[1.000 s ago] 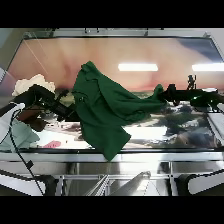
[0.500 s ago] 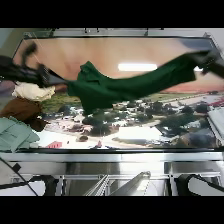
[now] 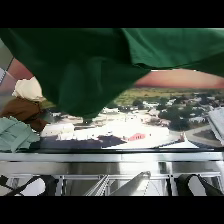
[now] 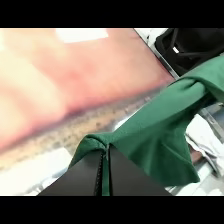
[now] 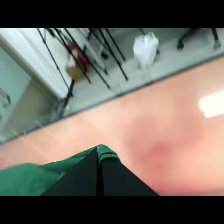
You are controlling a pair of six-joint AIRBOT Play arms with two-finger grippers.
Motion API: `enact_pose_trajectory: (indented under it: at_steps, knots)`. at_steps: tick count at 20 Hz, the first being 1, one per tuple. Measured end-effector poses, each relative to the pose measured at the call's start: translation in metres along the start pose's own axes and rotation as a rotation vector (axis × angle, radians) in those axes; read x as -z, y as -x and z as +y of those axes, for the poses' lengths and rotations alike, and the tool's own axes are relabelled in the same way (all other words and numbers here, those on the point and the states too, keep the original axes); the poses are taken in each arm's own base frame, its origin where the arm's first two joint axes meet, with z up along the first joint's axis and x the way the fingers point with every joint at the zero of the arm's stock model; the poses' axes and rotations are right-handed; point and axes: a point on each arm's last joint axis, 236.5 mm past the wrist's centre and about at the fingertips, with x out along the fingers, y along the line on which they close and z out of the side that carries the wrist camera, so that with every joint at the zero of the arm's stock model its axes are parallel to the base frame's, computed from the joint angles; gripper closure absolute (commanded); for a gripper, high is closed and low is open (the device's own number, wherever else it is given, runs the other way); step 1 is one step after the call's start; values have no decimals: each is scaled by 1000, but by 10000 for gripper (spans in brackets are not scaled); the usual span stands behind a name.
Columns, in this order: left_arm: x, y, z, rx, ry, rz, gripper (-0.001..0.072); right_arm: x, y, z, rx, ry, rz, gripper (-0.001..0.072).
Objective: Fold the shirts.
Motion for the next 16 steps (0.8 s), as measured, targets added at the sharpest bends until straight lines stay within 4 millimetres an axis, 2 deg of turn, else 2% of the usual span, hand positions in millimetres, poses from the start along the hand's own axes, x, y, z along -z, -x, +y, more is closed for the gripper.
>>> enact_pose_trajectory:
  at_steps: [4,8,10,13,16]
  knots:
    - [22,-52,59,56,155,69,686,54,-47,-31,6,-98,188,692]
    - [34,-118,124,88,258,110,686,126,-106,-67,27,-215,371,693]
    - [37,-143,143,113,271,138,686,158,-127,-84,49,-259,432,692]
    - [48,-167,158,154,319,197,687,184,-141,-105,88,-308,477,692]
    - [82,-178,173,175,419,304,689,201,-144,-124,131,-331,513,692]
